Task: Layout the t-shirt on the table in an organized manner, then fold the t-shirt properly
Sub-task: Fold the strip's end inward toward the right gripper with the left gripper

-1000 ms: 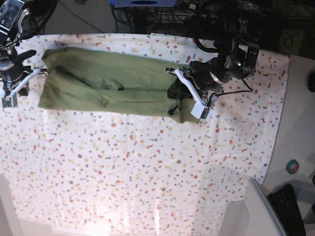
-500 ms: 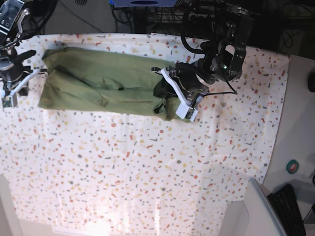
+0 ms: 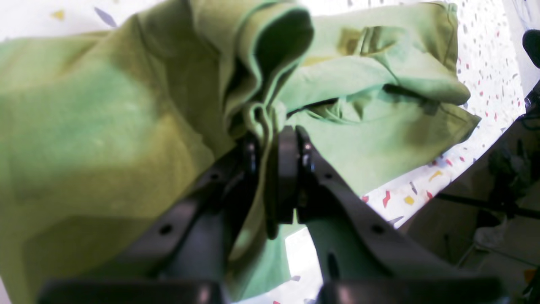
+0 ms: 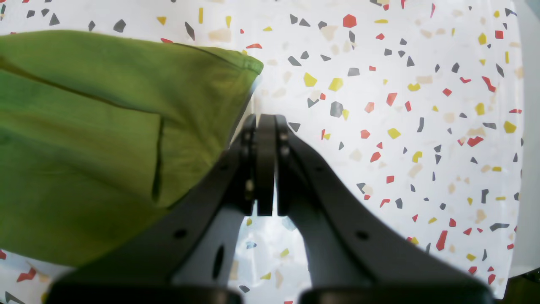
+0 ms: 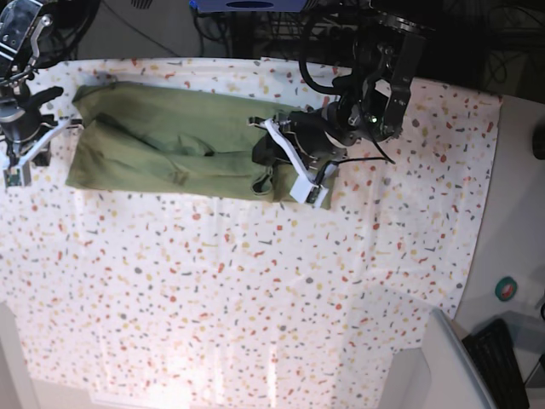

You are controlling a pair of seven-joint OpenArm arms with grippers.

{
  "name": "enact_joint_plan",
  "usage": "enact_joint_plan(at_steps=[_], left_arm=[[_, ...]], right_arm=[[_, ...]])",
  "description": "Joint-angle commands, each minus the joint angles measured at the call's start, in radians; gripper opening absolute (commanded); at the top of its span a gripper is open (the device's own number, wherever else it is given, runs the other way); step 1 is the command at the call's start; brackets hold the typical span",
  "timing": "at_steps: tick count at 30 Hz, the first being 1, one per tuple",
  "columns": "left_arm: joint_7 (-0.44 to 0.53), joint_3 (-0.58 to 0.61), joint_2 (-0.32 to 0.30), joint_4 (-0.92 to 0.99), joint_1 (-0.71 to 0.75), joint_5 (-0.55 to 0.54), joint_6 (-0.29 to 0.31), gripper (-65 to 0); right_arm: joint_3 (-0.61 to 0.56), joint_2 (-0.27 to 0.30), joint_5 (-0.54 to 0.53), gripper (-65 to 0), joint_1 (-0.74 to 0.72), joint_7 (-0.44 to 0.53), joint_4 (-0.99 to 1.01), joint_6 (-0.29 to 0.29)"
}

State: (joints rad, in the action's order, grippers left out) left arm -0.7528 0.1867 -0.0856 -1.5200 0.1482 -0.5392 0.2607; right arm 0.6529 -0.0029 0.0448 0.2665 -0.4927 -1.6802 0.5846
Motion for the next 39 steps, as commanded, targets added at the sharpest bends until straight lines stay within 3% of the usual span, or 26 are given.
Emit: enact_joint_plan(at_steps=[1,39], left_arm=[[0.014,0.001,0.005,-0.018,-0.011,-0.017,0.005,-65.0],[0.016,0.0,0.007,-0.014,-0.029,-0.02,0.005,-65.0]], right_arm=[[0.006,0.01,-0.012,-65.0,-0.005,0.022,-0.014,-0.004],[0.003,0.008,-0.012,-65.0,-0.008,0.022,-0.014,-0.004]])
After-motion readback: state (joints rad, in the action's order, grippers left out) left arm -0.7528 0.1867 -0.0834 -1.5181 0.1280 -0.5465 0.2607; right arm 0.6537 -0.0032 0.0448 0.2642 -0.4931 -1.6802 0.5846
